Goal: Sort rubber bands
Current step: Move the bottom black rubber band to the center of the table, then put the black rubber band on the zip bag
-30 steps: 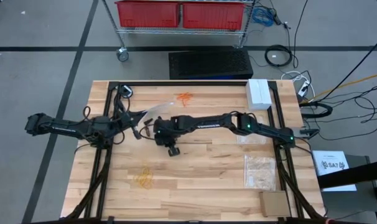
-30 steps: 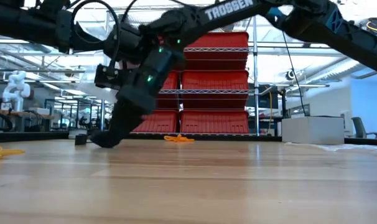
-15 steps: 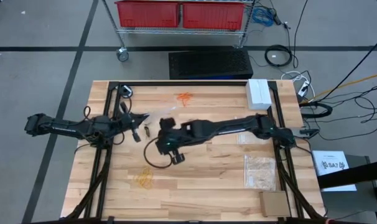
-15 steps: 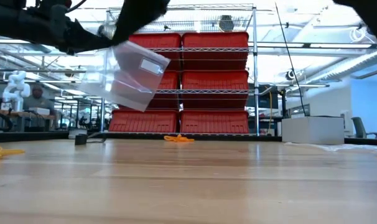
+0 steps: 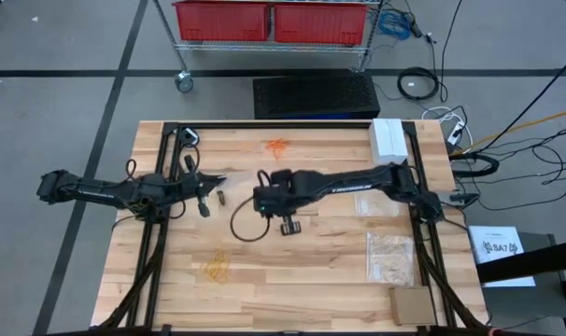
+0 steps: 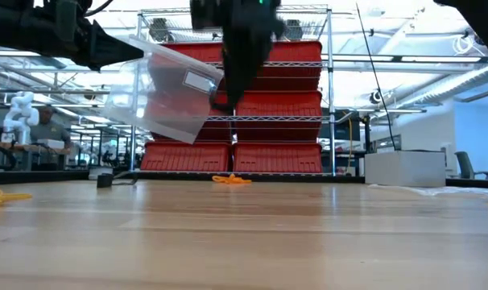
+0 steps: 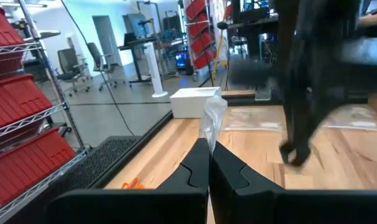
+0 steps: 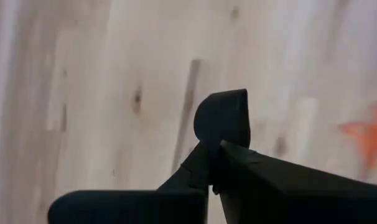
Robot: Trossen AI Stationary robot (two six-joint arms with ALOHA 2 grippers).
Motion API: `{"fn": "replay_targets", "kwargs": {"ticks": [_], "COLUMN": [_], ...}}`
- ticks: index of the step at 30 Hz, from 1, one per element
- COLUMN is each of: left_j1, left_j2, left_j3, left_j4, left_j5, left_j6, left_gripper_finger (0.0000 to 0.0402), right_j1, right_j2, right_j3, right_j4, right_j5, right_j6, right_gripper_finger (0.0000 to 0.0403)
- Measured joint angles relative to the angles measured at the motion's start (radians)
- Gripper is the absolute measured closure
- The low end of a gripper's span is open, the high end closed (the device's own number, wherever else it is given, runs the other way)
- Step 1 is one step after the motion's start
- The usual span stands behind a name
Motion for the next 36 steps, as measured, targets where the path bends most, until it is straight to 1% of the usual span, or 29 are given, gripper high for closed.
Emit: {"fn": "replay_targets", "kwargs": {"ticks": [3,6,12,14,18,20,22,27,30,32,36], "left_j1": [0.0,0.0,0.0,0.0,0.0,0.0,0.0,0.0,0.0,0.0,0.0], "left_j2": [0.0,0.0,0.0,0.0,0.0,0.0,0.0,0.0,0.0,0.0,0.0], "left_j3": [0.0,0.0,0.0,0.0,0.0,-0.001,-0.001,-0.001,-0.001,-0.001,-0.001], "left_j4": [0.0,0.0,0.0,0.0,0.0,0.0,0.001,0.01,0.006,0.002,0.0], "left_j5": [-0.003,-0.005,-0.018,-0.018,-0.019,-0.023,-0.024,-0.024,-0.024,-0.024,-0.024], "left_j6": [0.0,0.0,0.0,0.0,0.001,0.001,0.001,0.001,0.0,0.0,0.0], "left_gripper_finger": [0.0402,0.0402,0.0401,0.0402,0.0402,0.0402,0.0402,0.0401,0.0402,0.0401,0.0401], "right_j1": [-0.005,-0.014,-0.043,-0.056,-0.067,-0.067,-0.067,-0.054,-0.053,-0.047,-0.027], "right_j2": [0.0,-0.018,-0.142,-0.18,-0.224,-0.229,-0.229,-0.225,-0.226,-0.227,-0.227], "right_j3": [-0.165,-0.322,-0.651,-0.756,-0.893,-0.915,-0.914,-0.878,-0.845,-0.812,-0.761], "right_j4": [0.139,0.33,0.718,0.815,0.977,1.009,1.01,0.973,0.929,0.864,0.77], "right_j5": [-0.022,-0.022,-0.048,-0.049,-0.047,-0.044,-0.043,-0.046,-0.048,-0.045,-0.035], "right_j6": [-0.001,0.0,0.056,0.09,0.15,0.18,0.2,0.224,0.239,0.242,0.217], "right_gripper_finger": [0.0403,0.0403,0.0403,0.0403,0.04,0.039,0.0371,0.0297,0.025,0.0223,0.0188]}}
